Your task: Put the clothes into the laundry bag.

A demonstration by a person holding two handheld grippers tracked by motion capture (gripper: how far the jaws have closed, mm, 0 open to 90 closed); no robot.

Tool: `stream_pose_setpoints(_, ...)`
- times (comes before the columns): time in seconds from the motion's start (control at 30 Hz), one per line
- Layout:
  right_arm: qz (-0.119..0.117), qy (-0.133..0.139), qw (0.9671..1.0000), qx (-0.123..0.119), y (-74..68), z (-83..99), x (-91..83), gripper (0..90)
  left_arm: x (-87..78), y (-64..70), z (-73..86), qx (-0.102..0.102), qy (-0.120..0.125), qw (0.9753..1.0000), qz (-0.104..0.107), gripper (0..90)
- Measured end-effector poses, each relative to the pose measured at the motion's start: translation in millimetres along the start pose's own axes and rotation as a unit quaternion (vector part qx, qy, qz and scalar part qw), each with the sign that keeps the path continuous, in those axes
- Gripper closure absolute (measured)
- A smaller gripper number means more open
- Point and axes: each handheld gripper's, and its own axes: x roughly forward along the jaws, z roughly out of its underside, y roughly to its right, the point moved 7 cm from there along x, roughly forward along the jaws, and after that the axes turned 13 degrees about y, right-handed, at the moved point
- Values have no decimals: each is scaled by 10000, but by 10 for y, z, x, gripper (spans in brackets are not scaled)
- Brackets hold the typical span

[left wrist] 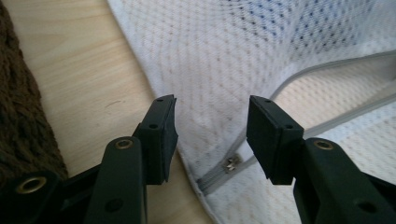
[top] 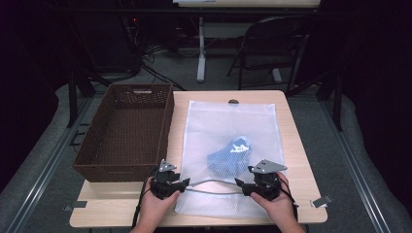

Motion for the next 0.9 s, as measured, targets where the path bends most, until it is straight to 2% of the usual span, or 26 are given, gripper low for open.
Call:
stream_pose_setpoints(0.23,-33,4,10000,-18,-14,1,8,319,74,-66,56,103,-97,9998,-150,513)
stream_pose_setpoints(0.6,-43,-6,10000,-36,-16,5,12,319,94,-15,85,84,-91,9999,-33,504)
stream_pose_setpoints(0.9,-58,-6,10000,15,-42,4,35,276,110,31,89,140,-121,9998,47,685)
